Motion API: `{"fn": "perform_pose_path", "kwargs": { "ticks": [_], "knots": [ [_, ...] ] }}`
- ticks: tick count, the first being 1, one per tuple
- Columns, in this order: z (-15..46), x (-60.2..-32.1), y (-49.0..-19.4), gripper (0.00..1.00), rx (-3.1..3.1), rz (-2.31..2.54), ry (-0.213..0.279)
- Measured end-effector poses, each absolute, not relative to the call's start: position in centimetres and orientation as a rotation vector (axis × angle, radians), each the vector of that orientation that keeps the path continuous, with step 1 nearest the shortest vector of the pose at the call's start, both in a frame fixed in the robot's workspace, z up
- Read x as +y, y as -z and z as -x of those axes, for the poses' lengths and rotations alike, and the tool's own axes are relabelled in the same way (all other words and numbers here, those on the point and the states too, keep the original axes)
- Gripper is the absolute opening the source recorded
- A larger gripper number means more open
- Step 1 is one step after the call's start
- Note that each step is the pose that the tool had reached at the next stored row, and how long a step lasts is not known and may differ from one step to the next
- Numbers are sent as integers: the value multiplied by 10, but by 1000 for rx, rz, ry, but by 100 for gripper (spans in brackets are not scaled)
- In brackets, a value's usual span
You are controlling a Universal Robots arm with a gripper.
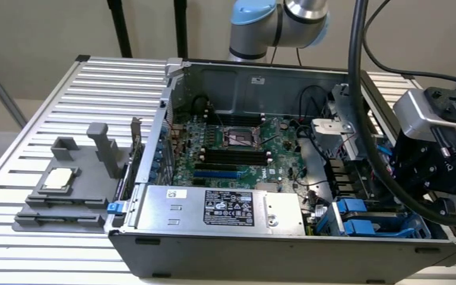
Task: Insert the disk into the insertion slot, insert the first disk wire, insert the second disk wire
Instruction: 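Insert the first disk wire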
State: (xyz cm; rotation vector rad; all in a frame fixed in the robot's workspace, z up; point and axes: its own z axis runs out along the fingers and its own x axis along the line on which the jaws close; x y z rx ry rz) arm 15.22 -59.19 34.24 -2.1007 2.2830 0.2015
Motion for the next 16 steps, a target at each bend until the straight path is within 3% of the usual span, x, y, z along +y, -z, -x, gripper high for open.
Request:
{"fn": "perform_pose_path", "kwargs": {
  "ticks": [16],
  "knots": [
    [-152,-592,-342,16,2310,2078,-192]
  ]
}}
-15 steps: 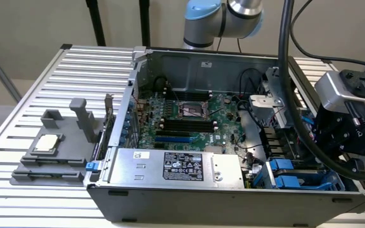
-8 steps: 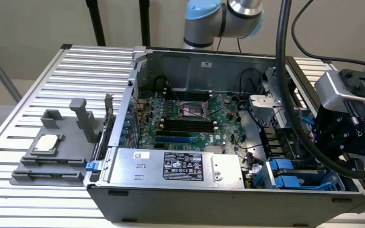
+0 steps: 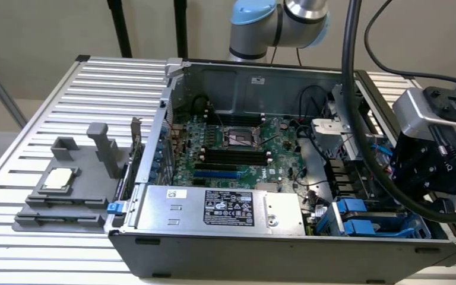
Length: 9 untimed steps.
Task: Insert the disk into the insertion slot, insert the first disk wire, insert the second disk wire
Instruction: 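Insert the first disk wire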
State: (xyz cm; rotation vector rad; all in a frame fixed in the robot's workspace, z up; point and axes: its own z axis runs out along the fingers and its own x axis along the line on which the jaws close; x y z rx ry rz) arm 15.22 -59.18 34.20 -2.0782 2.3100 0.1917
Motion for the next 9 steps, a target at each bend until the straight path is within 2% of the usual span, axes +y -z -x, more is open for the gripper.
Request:
{"fn": "perform_pose_path", "kwargs": {
  "ticks": [9],
  "knots": [
    [-152,-592,-341,16,2312,2079,-183]
  ]
}}
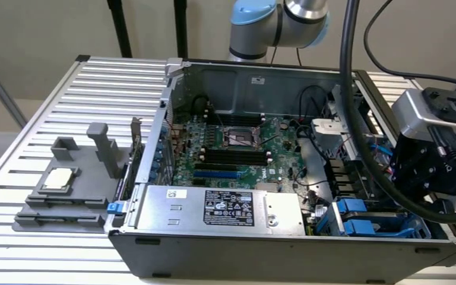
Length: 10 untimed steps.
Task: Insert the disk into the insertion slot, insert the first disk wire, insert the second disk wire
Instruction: 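Insert the first disk wire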
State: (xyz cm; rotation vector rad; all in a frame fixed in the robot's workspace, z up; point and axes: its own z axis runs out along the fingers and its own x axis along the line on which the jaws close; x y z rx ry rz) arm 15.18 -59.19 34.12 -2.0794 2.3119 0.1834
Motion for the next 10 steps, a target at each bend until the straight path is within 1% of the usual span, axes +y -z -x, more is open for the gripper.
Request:
{"fn": "perform_pose_path", "kwargs": {
  "ticks": [10],
  "knots": [
    [-150,-592,-341,16,2310,2078,-177]
  ]
}}
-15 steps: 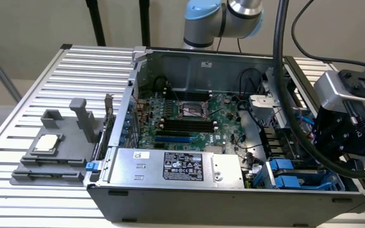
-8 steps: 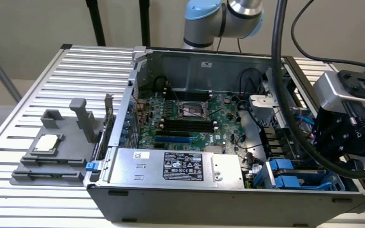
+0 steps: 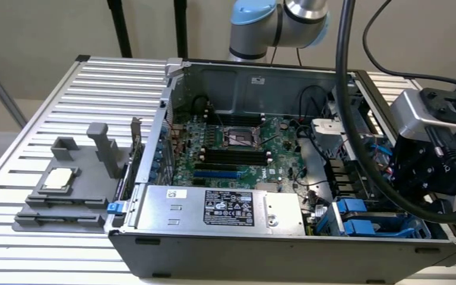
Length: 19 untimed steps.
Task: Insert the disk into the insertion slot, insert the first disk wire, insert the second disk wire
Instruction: 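Insert the first disk wire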
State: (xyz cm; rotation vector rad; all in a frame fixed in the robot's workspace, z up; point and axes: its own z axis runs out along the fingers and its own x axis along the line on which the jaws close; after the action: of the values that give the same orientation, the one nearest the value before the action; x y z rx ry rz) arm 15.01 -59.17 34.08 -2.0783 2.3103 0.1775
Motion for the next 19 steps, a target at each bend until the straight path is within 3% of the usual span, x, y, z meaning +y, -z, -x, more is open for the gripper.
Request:
{"fn": "perform_pose_path", "kwargs": {
  "ticks": [19],
  "knots": [
    [-149,-590,-339,16,2304,2074,-163]
  ]
}}
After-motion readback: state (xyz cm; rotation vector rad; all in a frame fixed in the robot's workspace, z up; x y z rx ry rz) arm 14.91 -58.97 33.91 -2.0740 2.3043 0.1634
